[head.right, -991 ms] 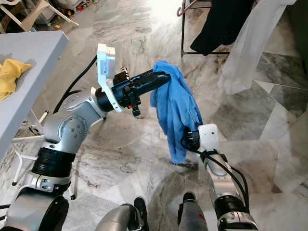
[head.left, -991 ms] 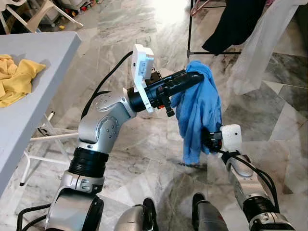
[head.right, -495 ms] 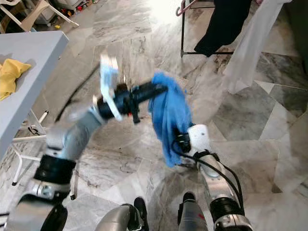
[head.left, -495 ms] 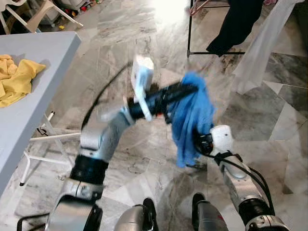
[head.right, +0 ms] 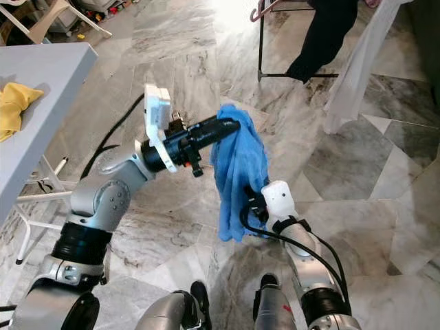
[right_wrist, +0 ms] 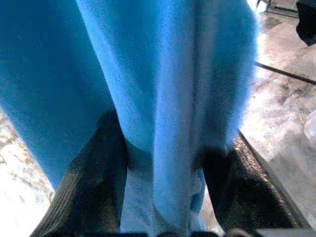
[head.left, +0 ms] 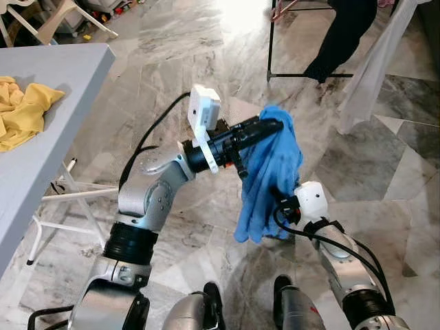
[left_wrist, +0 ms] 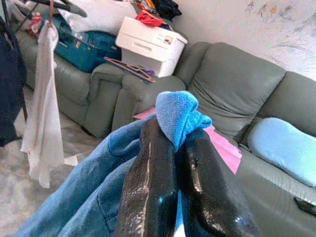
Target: Hang hanger
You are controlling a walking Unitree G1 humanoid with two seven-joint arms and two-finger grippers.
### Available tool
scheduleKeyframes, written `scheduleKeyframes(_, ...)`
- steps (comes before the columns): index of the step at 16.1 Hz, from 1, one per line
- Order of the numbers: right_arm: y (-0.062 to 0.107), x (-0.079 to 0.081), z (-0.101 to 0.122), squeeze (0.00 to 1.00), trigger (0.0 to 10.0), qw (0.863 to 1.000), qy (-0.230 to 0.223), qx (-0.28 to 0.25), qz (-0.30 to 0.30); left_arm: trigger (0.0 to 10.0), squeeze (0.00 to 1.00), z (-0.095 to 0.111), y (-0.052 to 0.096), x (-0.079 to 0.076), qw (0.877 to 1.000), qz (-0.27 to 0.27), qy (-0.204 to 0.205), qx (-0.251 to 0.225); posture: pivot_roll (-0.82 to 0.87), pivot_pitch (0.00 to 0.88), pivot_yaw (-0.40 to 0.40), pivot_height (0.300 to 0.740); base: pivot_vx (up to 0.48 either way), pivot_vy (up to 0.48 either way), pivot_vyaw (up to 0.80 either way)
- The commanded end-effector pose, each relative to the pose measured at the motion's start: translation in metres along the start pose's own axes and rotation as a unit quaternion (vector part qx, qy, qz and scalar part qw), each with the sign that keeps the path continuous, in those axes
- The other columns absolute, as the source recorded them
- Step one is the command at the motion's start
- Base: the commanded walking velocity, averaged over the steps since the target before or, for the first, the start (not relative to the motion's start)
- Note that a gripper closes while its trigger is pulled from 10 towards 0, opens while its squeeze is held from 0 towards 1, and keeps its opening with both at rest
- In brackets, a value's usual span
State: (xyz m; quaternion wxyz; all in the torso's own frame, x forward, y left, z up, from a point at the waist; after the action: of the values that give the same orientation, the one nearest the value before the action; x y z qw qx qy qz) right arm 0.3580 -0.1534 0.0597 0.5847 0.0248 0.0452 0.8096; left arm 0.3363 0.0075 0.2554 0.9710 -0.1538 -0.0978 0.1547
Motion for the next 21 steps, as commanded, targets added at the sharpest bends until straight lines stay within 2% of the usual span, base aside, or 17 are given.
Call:
scheduleKeyframes(1,0.006,0.0,-0.016,0.0,0.0,0.999,-0.012,0.027,-0.01,10.0,0.0,0.009,0.003,0.006,1.0,0.007,-0.014,-0.009,-0.11,0.264,0.169,0.74,0.0,0.0,0.0)
scheduleKeyframes(5,0.012,-0.029,-0.017,0.0,0.0,0.996,-0.009,0.026,-0.088,10.0,0.0,0.01,0.005,0.011,1.0,0.017,-0.021,-0.009,-0.11,0.261,0.172,0.74,0.0,0.0,0.0)
scheduleKeyframes(6,0.014,-0.038,-0.009,0.0,0.0,0.994,-0.006,0.008,-0.113,10.0,0.0,0.003,0.009,0.015,0.999,0.032,-0.02,0.0,-0.11,0.261,0.172,0.74,0.0,0.0,0.0)
scheduleKeyframes(8,0.019,-0.047,0.003,0.0,0.0,0.99,0.003,-0.024,-0.137,10.0,0.0,-0.008,0.015,0.015,0.999,0.044,-0.013,0.01,-0.12,0.26,0.169,0.74,0.0,0.0,0.0)
scheduleKeyframes(11,0.029,-0.06,0.009,0.0,0.0,0.983,0.019,-0.043,-0.175,10.0,0.0,-0.012,0.017,0.013,0.999,0.047,-0.008,0.012,-0.12,0.262,0.164,0.74,0.0,0.0,0.0)
scheduleKeyframes(15,0.03,-0.058,0.01,0.0,0.0,0.983,0.025,-0.045,-0.177,10.0,0.0,-0.011,0.015,0.016,0.999,0.048,-0.012,0.01,-0.12,0.264,0.172,0.74,0.0,0.0,0.0)
scheduleKeyframes(16,0.029,-0.056,0.009,0.0,10.0,0.983,0.025,-0.044,-0.174,10.0,0.0,-0.01,0.015,0.017,0.999,0.048,-0.014,0.011,-0.12,0.264,0.174,0.74,0.0,0.0,0.0)
scheduleKeyframes(17,0.029,-0.053,0.008,0.0,10.0,0.984,0.024,-0.042,-0.171,10.0,0.0,-0.01,0.015,0.017,0.999,0.048,-0.016,0.012,-0.12,0.264,0.179,0.74,0.0,0.0,0.0)
scheduleKeyframes(18,0.029,-0.051,0.008,1.0,10.0,0.985,0.0,-0.046,-0.169,10.0,0.0,-0.011,0.015,0.019,0.998,0.05,-0.017,0.015,-0.12,0.265,0.18,0.74,0.0,0.0,0.0)
scheduleKeyframes(21,0.03,-0.049,0.008,1.0,10.0,0.985,-0.006,-0.044,-0.168,10.0,0.0,-0.016,0.017,0.021,0.998,0.057,-0.017,0.023,-0.12,0.266,0.181,0.74,0.0,0.0,0.0)
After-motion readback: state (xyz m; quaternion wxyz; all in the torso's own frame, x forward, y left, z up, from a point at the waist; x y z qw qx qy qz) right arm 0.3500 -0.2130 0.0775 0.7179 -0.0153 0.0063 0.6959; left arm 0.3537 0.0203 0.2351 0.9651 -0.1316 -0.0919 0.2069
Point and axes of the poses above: a point about 5 cm out from each wrist's last joint towards the gripper, its own y axis pointing back from the gripper into the wrist, its own z axis along the axis of the wrist's last joint, x = y × z, the point moved 5 cm from there along -y, pointing out of the wrist towards the gripper, and after that the axes turned 12 degrees about -y, right-handed, at the moved point
